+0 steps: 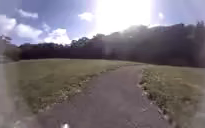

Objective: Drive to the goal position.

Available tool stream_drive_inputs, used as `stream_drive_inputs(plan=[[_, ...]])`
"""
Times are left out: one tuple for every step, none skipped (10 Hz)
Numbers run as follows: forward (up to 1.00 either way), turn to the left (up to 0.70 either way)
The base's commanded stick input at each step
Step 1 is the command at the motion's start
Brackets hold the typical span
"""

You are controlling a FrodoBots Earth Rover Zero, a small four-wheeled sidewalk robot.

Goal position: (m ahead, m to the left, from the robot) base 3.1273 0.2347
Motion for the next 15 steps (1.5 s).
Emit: stream_drive_inputs(plan=[[1.00, 0.00], [1.00, 0.00], [1.00, 0.00], [1.00, 0.00], [1.00, 0.00], [1.00, 0.00], [1.00, 0.00], [1.00, 0.00], [1.00, 0.00], [1.00, 0.00], [1.00, 0.00], [1.00, 0.00], [1.00, 0.00], [1.00, 0.00], [1.00, 0.00]])
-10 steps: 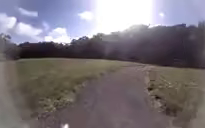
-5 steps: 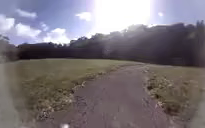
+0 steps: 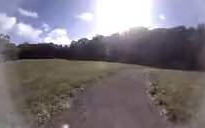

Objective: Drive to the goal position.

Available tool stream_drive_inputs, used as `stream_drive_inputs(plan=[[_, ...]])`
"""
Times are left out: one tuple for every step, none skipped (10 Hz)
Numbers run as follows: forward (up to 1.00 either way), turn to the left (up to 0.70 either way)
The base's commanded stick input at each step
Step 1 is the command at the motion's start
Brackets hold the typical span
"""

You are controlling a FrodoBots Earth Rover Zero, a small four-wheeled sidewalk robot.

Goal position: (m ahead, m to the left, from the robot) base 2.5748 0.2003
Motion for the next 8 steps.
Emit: stream_drive_inputs(plan=[[1.00, 0.00], [1.00, 0.00], [1.00, 0.00], [1.00, 0.00], [1.00, 0.00], [1.00, 0.00], [1.00, 0.00], [1.00, 0.00]])
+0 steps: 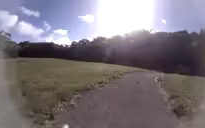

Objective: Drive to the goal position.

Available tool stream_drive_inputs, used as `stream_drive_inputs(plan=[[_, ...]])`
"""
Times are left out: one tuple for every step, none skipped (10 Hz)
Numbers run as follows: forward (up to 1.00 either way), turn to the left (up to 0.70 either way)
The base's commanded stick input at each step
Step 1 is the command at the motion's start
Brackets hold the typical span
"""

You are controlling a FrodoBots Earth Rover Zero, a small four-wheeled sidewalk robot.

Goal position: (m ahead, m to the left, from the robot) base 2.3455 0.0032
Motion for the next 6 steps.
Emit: stream_drive_inputs(plan=[[1.00, 0.00], [1.00, 0.00], [1.00, 0.00], [1.00, 0.00], [1.00, 0.00], [1.00, 0.00]])
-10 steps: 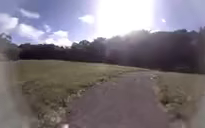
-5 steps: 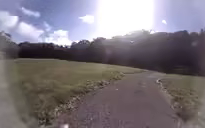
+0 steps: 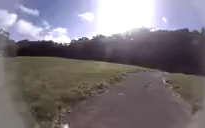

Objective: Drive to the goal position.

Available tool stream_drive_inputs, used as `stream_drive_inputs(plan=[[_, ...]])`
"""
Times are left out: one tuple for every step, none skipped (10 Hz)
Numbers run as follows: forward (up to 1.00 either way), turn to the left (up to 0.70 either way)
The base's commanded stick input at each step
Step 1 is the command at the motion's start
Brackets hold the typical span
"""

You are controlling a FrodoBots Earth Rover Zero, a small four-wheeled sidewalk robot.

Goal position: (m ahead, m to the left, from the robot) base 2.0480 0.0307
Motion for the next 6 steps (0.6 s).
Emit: stream_drive_inputs(plan=[[1.00, 0.00], [1.00, 0.00], [1.00, -0.16], [1.00, -0.32], [1.00, -0.36], [1.00, -0.37]])
